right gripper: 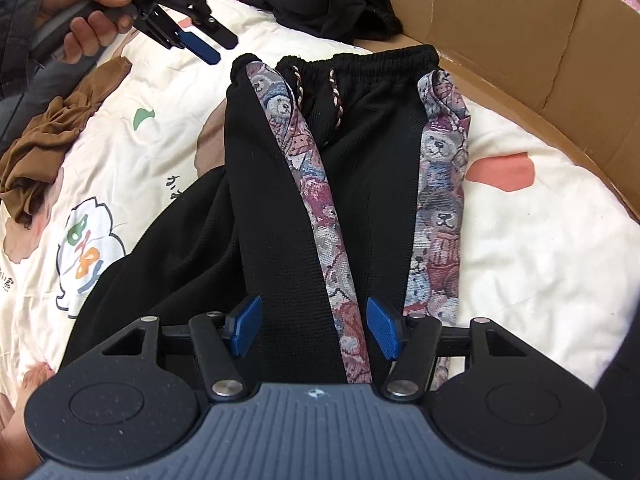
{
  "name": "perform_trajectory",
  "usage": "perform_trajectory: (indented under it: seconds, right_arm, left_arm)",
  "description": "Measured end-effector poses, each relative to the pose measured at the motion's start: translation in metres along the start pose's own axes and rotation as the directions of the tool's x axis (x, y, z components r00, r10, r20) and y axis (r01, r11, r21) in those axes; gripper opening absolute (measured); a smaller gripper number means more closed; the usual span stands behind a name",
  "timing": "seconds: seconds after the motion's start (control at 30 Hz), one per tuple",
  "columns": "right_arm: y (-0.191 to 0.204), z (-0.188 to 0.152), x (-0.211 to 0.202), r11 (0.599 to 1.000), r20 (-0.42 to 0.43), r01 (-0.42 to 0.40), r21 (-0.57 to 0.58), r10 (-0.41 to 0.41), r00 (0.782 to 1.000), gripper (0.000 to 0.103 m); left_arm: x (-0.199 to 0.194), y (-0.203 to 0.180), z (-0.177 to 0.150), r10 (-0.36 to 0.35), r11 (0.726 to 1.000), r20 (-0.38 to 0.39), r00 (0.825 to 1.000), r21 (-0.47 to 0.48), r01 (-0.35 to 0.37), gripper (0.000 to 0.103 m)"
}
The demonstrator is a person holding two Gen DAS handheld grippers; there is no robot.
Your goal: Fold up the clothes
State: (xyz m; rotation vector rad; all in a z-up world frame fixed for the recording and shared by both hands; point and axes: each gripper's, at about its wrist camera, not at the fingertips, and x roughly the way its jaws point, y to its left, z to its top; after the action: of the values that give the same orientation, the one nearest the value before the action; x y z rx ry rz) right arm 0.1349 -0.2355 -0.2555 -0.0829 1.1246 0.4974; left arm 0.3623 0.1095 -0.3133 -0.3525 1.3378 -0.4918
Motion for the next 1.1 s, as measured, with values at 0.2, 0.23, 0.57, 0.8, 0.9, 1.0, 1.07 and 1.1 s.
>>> perform_trajectory:
  seconds: [0.2, 0.23, 0.57, 0.8, 0.9, 1.0, 1.07, 1.1]
  right_arm:
    - [-0.009, -0.007, 0.010, 0.999, 0.027, -0.015, 0.035, 0.014, 1.000, 0.063]
    - [-0.010, -0.007, 0.011, 0.999, 0.016, -0.022, 0.029, 0.022, 1.000, 0.063]
    - [-0.020, -0.008, 0.020, 0.997, 0.016, -0.069, 0.026, 0.068, 0.998, 0.031]
    - [-0.025, -0.016, 0.013, 0.992, 0.059, -0.117, 0.042, 0.114, 0.992, 0.003]
    - [-0.034, -0.021, 0.005, 0.990, 0.093, -0.119, 0.075, 0.112, 0.989, 0.002]
    - [-0.046, -0.027, -0.004, 0.987, 0.119, -0.117, 0.114, 0.103, 0.988, 0.002]
    - [-0.051, -0.029, -0.005, 0.985, 0.122, -0.116, 0.125, 0.100, 0.987, 0.001]
    - [-0.054, -0.030, -0.006, 0.985, 0.122, -0.115, 0.132, 0.099, 0.988, 0.001]
  left_arm:
    - [0.013, 0.002, 0.003, 0.014, 1.000, -0.006, 1.000, -0.005, -0.014, 0.053]
    - [0.013, 0.001, 0.003, 0.015, 1.000, -0.004, 1.000, -0.003, -0.015, 0.047]
    - [-0.013, -0.025, 0.004, 0.014, 0.998, 0.066, 0.998, 0.057, -0.018, 0.016]
    - [-0.030, -0.074, 0.023, -0.026, 0.990, 0.121, 0.992, 0.139, 0.009, 0.015]
    - [-0.024, -0.092, 0.029, -0.035, 0.987, 0.131, 0.991, 0.157, 0.014, 0.015]
    - [-0.014, -0.107, 0.033, -0.047, 0.986, 0.137, 0.989, 0.165, 0.025, 0.014]
    - [-0.008, -0.115, 0.036, -0.057, 0.985, 0.139, 0.989, 0.167, 0.033, 0.015]
    - [-0.004, -0.121, 0.039, -0.061, 0.985, 0.140, 0.988, 0.170, 0.037, 0.014]
